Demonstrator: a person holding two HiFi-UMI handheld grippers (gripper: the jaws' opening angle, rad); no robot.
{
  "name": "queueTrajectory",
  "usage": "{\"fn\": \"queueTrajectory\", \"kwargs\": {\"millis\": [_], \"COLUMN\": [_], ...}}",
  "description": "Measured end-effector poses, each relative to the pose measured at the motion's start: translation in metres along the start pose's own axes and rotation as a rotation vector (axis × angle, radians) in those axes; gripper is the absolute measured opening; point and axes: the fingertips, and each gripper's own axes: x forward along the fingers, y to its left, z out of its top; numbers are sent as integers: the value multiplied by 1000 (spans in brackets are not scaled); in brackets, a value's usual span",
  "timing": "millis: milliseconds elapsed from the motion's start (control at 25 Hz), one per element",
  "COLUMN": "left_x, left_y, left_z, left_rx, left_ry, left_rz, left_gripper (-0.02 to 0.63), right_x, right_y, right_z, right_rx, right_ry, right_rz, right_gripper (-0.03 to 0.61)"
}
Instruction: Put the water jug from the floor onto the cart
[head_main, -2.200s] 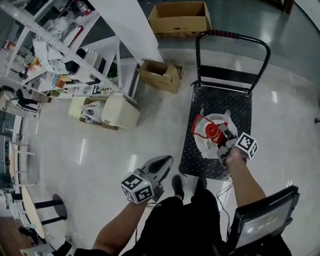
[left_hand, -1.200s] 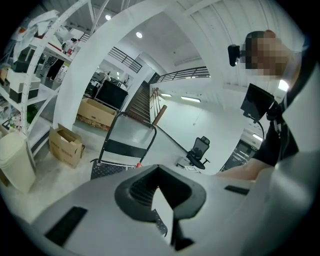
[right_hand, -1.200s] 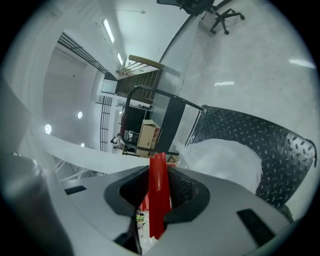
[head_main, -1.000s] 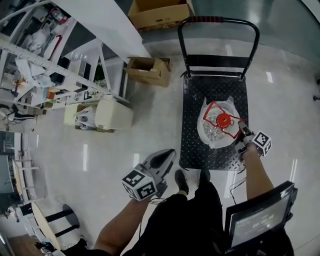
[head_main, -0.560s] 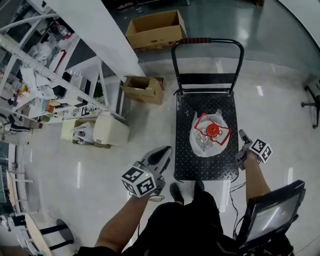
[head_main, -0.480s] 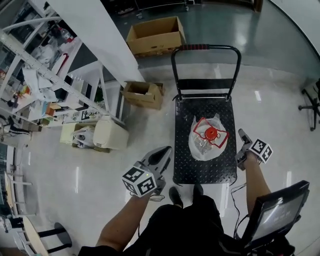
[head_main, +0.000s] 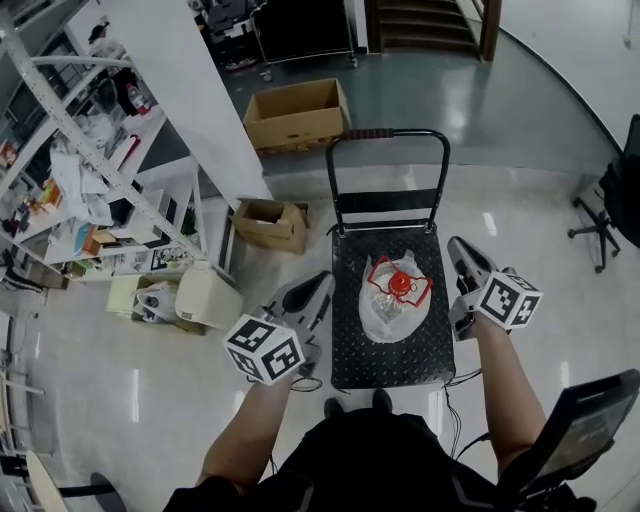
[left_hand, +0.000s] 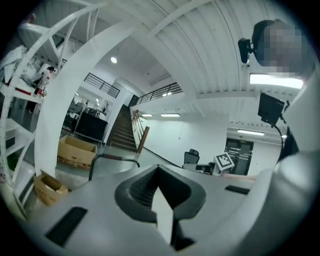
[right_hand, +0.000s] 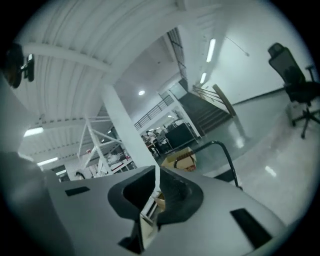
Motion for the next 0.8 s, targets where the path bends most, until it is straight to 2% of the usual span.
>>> {"fn": "queueTrajectory", "kwargs": {"millis": [120, 200, 280, 360, 560, 800], "left_x": [-1, -1, -1, 2, 5, -23], "left_y": [-1, 2, -8, -25, -50, -68], "left_z": [28, 29, 29, 33, 37, 37], "left_rx": [71, 64, 33, 73, 113, 167], "left_ry": [-38, -32, -37, -32, -11, -17], "left_rz": [47, 60, 15, -10, 8, 30], "left_gripper": [-9, -8, -9, -8, -9, -9], "right_x": [-13, -20, -27, -32, -44, -68], "right_y": [44, 64, 77, 84, 92, 107], "right_z": [11, 10, 8, 9, 13, 12], "right_rx": [-237, -316, -349, -366, -377, -391], "right_ry": [23, 55, 71, 65, 41, 11], "right_rz": [59, 91, 115, 124, 115, 108], "right_gripper": [0, 0, 0, 0, 0, 0]}}
